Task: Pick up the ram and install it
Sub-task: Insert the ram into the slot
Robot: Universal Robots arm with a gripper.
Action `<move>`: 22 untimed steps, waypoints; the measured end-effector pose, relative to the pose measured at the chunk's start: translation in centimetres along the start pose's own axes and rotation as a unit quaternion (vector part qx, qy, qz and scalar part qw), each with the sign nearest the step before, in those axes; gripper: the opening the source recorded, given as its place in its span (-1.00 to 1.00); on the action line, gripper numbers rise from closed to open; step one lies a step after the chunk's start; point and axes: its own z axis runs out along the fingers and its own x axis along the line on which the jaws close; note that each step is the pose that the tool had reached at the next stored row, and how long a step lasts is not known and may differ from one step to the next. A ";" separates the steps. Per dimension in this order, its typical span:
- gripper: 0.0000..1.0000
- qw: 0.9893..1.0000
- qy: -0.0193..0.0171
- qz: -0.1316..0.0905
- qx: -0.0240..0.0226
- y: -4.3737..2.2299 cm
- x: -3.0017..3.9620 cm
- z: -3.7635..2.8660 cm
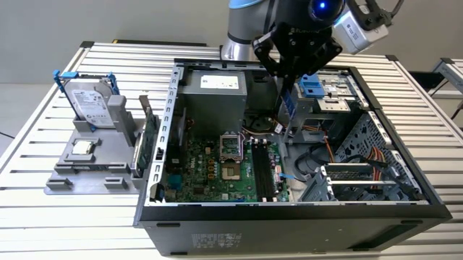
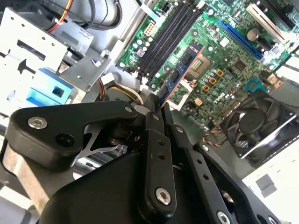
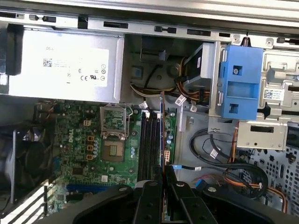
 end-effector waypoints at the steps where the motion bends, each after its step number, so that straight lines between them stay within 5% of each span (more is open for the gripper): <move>1: -1.00 1.000 0.000 0.006 0.000 0.00 0.00 0.00; 13: -1.00 0.998 0.000 0.064 0.002 0.00 0.00 0.00; 18: -1.00 0.998 0.000 0.071 0.002 0.00 -0.01 0.00; 22: -1.00 0.998 0.000 0.061 0.002 0.00 -0.26 0.01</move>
